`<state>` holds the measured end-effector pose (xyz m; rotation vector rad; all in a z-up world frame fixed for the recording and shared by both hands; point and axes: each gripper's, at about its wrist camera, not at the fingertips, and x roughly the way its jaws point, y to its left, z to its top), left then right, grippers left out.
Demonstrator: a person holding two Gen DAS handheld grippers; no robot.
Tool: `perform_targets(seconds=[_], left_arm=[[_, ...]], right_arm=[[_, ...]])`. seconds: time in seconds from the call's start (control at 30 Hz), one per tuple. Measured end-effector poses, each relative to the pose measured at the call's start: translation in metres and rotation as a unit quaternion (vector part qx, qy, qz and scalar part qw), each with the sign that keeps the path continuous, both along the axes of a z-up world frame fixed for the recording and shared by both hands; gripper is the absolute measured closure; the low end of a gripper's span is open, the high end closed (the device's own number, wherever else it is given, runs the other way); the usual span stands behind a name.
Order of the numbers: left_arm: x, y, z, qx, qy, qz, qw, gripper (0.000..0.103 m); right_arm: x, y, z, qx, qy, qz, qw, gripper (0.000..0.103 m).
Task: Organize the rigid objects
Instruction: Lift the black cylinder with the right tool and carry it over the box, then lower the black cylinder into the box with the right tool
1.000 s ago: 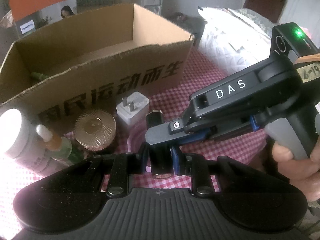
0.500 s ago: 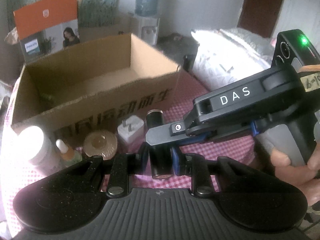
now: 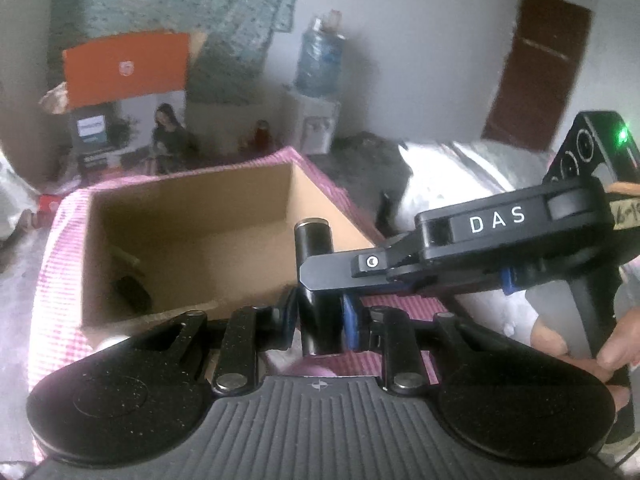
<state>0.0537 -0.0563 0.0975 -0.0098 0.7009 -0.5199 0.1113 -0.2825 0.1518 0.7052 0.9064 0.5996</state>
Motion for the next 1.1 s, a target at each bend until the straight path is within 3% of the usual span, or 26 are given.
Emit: perform_targets(seconds=[0.3, 0.53, 0.83, 1.1], left_arm=[[0.067, 0.025, 0.001, -0.018, 0.04, 0.062, 0.9971, 0.081], [0.128, 0.033, -0.023, 0.005, 0.11, 0.094, 0.9895, 0.081], [0.179, 0.044, -0.07, 0.053, 0.211, 0.117, 0.969, 0.08], [0.178, 0.061, -0.076, 0.054, 0.218, 0.136, 0.9648, 0.078]], right_arm=[[0.088, 0.035, 0.004, -0.005, 0.016, 0.057, 0.998, 0.079], [0.163, 0.062, -0.034, -0.019, 0.084, 0.099, 0.991, 0.079], [0.223, 0.096, -0.104, -0.065, 0.19, 0.159, 0.967, 0.079], [0.242, 0.131, -0.137, -0.113, 0.236, 0.201, 0.944, 0.08]])
